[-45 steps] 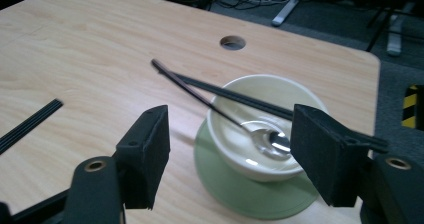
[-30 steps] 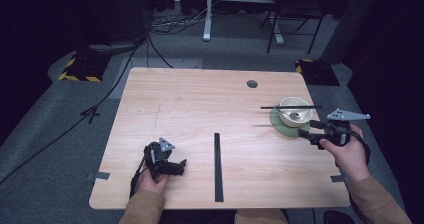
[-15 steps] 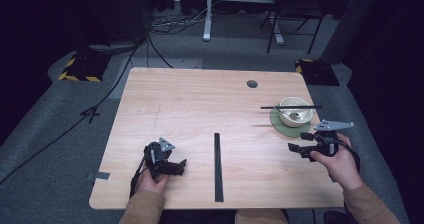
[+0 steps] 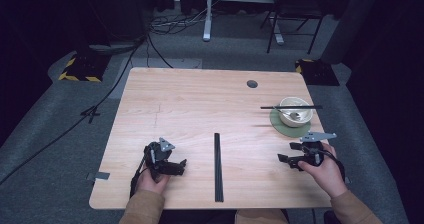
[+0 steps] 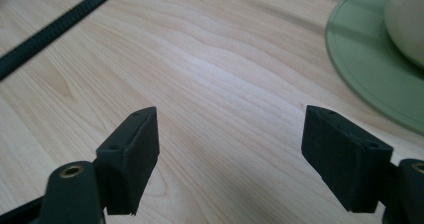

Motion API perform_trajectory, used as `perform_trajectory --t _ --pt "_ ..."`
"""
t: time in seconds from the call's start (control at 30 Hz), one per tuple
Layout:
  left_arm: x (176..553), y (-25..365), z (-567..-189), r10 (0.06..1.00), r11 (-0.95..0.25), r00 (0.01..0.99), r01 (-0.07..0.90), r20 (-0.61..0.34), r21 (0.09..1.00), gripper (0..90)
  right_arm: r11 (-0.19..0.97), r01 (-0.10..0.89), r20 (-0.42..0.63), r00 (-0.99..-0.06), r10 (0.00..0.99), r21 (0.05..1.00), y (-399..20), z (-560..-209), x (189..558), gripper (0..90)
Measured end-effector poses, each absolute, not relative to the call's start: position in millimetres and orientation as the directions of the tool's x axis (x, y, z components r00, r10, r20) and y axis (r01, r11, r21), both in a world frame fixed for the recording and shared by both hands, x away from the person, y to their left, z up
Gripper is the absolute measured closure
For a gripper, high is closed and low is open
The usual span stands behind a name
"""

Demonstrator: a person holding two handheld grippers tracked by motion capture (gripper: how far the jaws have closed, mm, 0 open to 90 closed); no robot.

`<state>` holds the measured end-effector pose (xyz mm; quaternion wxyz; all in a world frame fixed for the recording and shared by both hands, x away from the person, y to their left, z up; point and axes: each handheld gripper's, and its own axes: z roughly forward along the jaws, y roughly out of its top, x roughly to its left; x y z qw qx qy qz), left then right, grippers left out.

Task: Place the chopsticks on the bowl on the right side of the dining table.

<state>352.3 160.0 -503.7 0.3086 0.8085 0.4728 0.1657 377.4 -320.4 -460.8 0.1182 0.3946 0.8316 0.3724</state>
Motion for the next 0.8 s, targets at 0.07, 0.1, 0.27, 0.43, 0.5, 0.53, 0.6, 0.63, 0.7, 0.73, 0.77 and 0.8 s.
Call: perform_trajectory --t 0.07,0.1,0.27,0.43,0.5,0.53,0.6,0.63,0.7,0.73,0.77,0.8 --pt "352.4 160.0 -503.7 0.867 -0.363 0.498 0.662 -0.023 0.656 0.3 0.420 0.565 0.087 -0.663 0.744 0.710 -317.1 -466.4 375.9 23.5" --pt "352.4 160.0 -503.7 0.867 -0.363 0.498 0.662 -0.024 0.656 0.3 0.429 0.562 0.079 -0.667 0.741 0.707 -316.1 -468.8 375.2 23.5" --pt "352.4 160.0 -503.7 0.867 -0.363 0.498 0.662 -0.024 0.656 0.3 0.442 0.556 0.078 -0.679 0.730 0.704 -310.2 -480.2 371.6 22.2" --pt "352.4 160.0 -503.7 0.867 -0.363 0.498 0.662 -0.024 0.656 0.3 0.451 0.538 0.065 -0.690 0.721 0.712 -305.6 -487.2 366.6 22.0" --pt "352.3 160.0 -503.7 0.867 -0.363 0.498 0.662 -0.024 0.656 0.3 0.447 0.532 0.060 -0.688 0.723 0.719 -304.3 -489.4 364.7 22.0" --pt "352.3 160.0 -503.7 0.867 -0.363 0.498 0.662 -0.023 0.656 0.3 0.449 0.526 0.051 -0.688 0.723 0.722 -304.0 -490.3 363.8 22.0" --pt "352.3 160.0 -503.7 0.867 -0.363 0.498 0.662 -0.024 0.656 0.3 0.439 0.510 0.040 -0.684 0.728 0.740 -302.7 -492.2 360.8 22.0" --pt "352.3 160.0 -503.7 0.867 -0.363 0.498 0.662 -0.024 0.656 0.3 0.439 0.500 0.032 -0.686 0.727 0.747 -302.1 -493.0 359.2 22.1" --pt "352.3 160.0 -503.7 0.867 -0.363 0.498 0.662 -0.023 0.656 0.3 0.437 0.487 0.023 -0.687 0.726 0.756 -300.7 -494.7 356.1 22.3" --pt "352.3 160.0 -503.7 0.867 -0.363 0.498 0.662 -0.024 0.656 0.3 0.433 0.483 0.021 -0.686 0.727 0.761 -299.8 -495.9 354.9 22.3" --pt "352.3 160.0 -503.7 0.867 -0.363 0.498 0.662 -0.024 0.656 0.3 0.426 0.482 0.024 -0.683 0.730 0.766 -298.7 -496.7 353.8 22.3" --pt "352.3 160.0 -503.6 0.867 -0.363 0.498 0.663 -0.024 0.655 0.3 0.425 0.479 0.023 -0.685 0.729 0.768 -298.1 -497.6 353.0 22.3"
